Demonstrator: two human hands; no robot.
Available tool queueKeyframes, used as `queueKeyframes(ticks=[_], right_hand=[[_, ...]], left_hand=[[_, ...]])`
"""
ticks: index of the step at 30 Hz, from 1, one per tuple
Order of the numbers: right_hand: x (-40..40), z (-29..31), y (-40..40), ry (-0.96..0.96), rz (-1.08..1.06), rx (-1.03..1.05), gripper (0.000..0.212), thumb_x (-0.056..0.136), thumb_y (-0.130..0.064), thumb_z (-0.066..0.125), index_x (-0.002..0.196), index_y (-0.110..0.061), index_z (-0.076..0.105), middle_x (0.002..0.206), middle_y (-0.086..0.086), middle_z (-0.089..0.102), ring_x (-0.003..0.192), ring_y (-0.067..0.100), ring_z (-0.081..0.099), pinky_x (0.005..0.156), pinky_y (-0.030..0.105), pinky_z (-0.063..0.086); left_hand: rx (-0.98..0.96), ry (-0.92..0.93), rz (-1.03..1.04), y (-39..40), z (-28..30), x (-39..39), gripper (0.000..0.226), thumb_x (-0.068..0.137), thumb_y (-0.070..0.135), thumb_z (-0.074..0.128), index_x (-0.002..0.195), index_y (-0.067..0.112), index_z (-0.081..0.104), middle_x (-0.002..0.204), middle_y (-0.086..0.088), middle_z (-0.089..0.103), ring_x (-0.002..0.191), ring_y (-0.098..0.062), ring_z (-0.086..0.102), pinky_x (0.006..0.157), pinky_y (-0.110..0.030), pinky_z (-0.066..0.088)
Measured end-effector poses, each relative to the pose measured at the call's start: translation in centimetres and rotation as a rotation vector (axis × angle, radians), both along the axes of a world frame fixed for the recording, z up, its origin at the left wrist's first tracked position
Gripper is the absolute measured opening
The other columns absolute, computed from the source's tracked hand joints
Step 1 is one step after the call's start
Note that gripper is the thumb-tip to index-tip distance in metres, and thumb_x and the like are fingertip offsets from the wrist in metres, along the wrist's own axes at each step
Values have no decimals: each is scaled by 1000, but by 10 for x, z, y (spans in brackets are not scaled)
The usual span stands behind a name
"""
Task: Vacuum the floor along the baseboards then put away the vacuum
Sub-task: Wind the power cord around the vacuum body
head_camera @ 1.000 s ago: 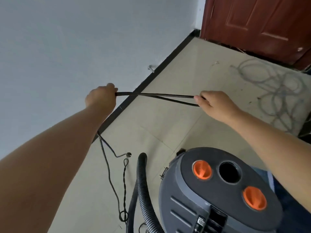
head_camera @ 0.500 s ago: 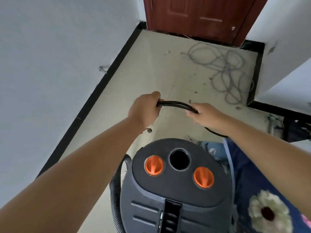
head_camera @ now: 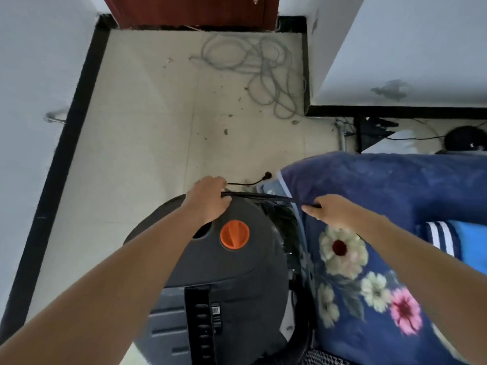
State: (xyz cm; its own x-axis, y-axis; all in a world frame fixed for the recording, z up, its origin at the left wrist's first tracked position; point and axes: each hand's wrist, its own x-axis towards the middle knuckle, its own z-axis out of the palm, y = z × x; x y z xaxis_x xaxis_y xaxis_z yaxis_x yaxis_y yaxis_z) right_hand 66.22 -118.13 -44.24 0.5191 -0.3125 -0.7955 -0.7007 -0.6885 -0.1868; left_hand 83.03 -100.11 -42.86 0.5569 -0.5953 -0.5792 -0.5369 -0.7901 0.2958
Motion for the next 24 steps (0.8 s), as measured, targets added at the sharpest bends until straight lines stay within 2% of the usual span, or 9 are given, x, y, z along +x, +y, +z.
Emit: queueKeyframes(ticks=[3, 6, 9, 13, 16, 17, 20, 22, 24], right_hand=[[-51, -11, 16, -48, -401, 228, 40, 98, -41, 39, 84, -8, 57, 58, 7, 46, 52, 21, 46, 51, 25, 38], [-91, -8, 35, -245, -861, 429, 35, 101, -25, 39, 79, -2, 54, 41, 0, 36, 33, 10, 33, 35, 18, 31], [-122, 5, 61, -318, -985, 474, 31, 101, -20, 39, 79, -3, 54, 54, 7, 47, 46, 15, 46, 45, 20, 42], [-177, 10, 112, -295, -926, 215, 33, 99, -18, 43, 105, 11, 58, 95, 32, 63, 88, 38, 65, 79, 42, 53], [-223, 14, 167, -332, -944, 241, 26, 97, 7, 33, 114, 10, 53, 83, 23, 61, 53, 9, 65, 57, 18, 52], [-238, 13, 182, -358, -982, 227, 29, 95, 12, 32, 113, 11, 54, 84, 22, 62, 55, 9, 64, 64, 18, 53], [-266, 13, 213, -489, -809, 43, 24, 94, 7, 40, 101, 8, 63, 93, 19, 66, 89, 29, 63, 95, 37, 45], [-269, 15, 229, -584, -560, -79, 22, 91, 8, 43, 94, 4, 65, 93, 16, 65, 92, 30, 61, 88, 30, 45], [-268, 15, 248, -768, -322, -138, 26, 78, 8, 43, 81, -2, 67, 82, 10, 64, 82, 19, 59, 75, 25, 48]], left_hand=[[-59, -62, 4, 2, 5, -24, 39, 93, 22, 50, 129, 9, 49, 129, -13, 49, 121, -29, 44, 101, -41, 38], [-128, -181, -10, 16, 8, -45, 33, 94, 20, 46, 123, 7, 55, 123, -12, 53, 117, -27, 47, 99, -38, 39], [-266, -238, -2, 37, 13, -66, 23, 91, 13, 49, 107, 4, 64, 111, -12, 59, 109, -29, 51, 94, -38, 40], [-449, -204, -105, 76, 31, -117, 16, 88, 2, 52, 95, -4, 64, 96, -18, 61, 93, -31, 54, 82, -37, 42], [-426, -49, -146, 101, 44, -161, 21, 93, 9, 48, 103, -1, 63, 102, -14, 63, 95, -28, 57, 81, -30, 41], [-334, 56, -122, 106, 45, -174, 25, 96, 14, 44, 106, 0, 62, 105, -14, 64, 98, -28, 59, 84, -31, 44], [-99, 491, 191, 109, 47, -207, 42, 100, 30, 36, 121, -3, 52, 119, -22, 60, 110, -34, 57, 95, -38, 46], [-35, 829, 518, 107, 46, -226, 56, 98, 41, 34, 131, -3, 42, 126, -26, 54, 115, -36, 55, 90, -40, 45], [-15, 976, 688, 105, 41, -242, 65, 95, 48, 37, 138, 0, 34, 130, -29, 49, 117, -37, 53, 88, -42, 45]])
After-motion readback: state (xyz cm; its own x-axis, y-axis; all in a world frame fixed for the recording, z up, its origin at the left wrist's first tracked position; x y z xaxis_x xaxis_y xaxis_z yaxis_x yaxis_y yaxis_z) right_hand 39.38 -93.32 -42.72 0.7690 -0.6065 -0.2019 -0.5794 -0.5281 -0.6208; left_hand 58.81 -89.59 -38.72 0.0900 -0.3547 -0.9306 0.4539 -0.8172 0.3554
